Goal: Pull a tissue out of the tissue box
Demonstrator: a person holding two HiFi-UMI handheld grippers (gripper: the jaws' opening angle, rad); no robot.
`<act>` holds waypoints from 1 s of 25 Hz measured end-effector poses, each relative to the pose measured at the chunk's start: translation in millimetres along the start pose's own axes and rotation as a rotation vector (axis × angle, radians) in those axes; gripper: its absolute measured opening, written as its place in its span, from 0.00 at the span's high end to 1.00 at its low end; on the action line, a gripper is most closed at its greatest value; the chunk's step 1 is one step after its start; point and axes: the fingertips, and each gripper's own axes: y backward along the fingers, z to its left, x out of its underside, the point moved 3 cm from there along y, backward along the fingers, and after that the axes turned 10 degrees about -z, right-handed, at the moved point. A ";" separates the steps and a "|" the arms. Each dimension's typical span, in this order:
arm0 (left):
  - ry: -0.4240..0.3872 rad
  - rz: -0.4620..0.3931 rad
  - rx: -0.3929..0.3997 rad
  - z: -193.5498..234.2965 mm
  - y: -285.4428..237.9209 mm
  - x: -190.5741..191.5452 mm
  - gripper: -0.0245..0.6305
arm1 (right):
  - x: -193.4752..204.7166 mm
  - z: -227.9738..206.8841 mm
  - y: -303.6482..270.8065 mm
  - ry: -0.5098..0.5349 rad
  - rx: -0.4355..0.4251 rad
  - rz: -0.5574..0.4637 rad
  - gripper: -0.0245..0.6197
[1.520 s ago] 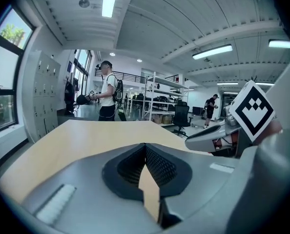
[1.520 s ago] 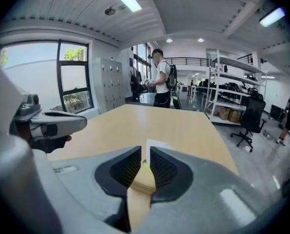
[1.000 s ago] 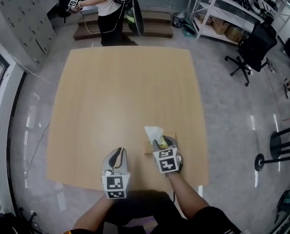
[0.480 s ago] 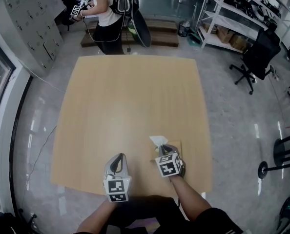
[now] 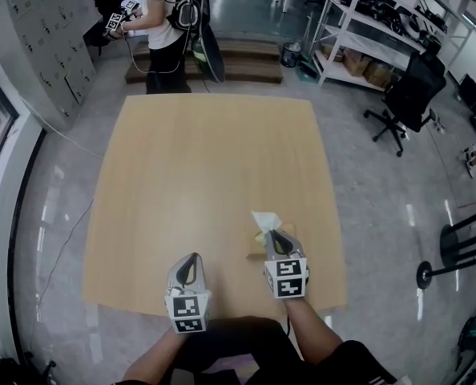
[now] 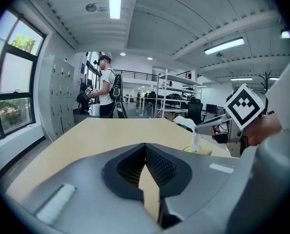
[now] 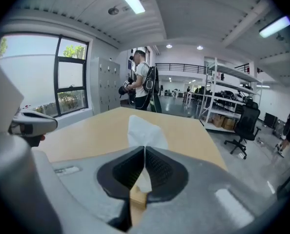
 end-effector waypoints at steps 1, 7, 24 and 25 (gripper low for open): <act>0.001 -0.005 0.008 -0.2 3.9 -0.3 0.93 | -5.6 3.0 7.4 -0.008 0.006 -0.024 0.96; 0.015 -0.029 0.054 12.2 37.3 1.9 0.93 | -20.1 44.5 46.8 -0.049 0.022 -0.098 0.96; 0.090 0.027 0.222 7.0 134.6 57.0 0.93 | 17.8 136.6 156.0 -0.072 0.085 -0.024 0.96; 0.087 0.026 0.228 4.3 136.3 57.3 0.93 | 18.3 136.6 159.2 -0.074 0.085 -0.026 0.96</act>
